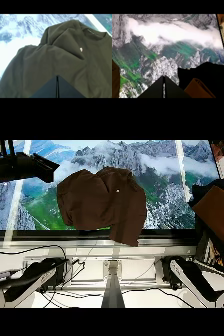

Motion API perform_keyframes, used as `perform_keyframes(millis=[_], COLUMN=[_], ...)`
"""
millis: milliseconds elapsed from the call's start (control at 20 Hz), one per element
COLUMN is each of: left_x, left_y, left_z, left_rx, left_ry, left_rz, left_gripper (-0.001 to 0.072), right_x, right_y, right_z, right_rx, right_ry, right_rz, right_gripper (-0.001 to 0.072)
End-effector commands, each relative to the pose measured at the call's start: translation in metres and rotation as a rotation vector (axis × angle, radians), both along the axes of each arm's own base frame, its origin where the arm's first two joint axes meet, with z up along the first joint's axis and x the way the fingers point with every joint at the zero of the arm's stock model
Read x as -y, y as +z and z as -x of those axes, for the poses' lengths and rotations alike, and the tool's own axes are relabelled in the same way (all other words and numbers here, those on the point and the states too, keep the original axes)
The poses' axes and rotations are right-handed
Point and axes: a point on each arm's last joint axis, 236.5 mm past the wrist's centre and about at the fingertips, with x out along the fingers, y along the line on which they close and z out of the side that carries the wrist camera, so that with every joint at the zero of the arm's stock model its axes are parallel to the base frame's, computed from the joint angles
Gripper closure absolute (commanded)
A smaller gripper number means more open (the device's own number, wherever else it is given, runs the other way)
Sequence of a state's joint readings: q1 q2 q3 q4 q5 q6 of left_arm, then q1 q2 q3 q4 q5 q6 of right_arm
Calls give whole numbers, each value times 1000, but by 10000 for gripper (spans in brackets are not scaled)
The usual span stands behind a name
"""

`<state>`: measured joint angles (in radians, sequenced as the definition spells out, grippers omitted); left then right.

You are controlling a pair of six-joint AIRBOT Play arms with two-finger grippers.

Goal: Fold the clothes and pants, and hang the long-sleeved shirts on hangers.

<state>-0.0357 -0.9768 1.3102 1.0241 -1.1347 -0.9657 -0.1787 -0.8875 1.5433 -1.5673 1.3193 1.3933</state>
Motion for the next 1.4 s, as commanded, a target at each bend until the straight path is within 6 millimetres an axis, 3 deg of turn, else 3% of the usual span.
perform_keyframes(millis=[0, 600, 750, 900, 1050, 1100, 1200, 1300, 1350], left_x=[0, 0, 1, 13, 25, 25, 25, 26, 25], left_y=[0, 0, 1, 8, 17, 17, 17, 17, 17], left_z=[0, 0, 0, 3, 7, 7, 7, 8, 8], left_rx=[1, 1, 1, 0, -4, -3, -4, -7, -6], left_ry=[1, 1, -1, -23, -48, -49, -49, -51, -50], left_rz=[0, 0, 6, 65, 133, 136, 135, 134, 134], left_gripper=[694, 694, 694, 694, 694, 694, 694, 694, 695], right_x=[0, 0, -1, -10, -2, 3, -4, -32, -55], right_y=[0, 2, 25, 21, -25, -55, -146, -221, -249], right_z=[0, -2, -19, -17, -15, -13, 15, 53, 69], right_rx=[-1, 8, 132, 114, -46, -136, -455, -719, -800], right_ry=[1, 1, 10, 27, 65, 57, 72, 134, 210], right_rz=[0, 1, 6, -34, 44, 43, -31, -162, -244], right_gripper=[698, 698, 698, 698, 698, 698, 699, 699, 700])
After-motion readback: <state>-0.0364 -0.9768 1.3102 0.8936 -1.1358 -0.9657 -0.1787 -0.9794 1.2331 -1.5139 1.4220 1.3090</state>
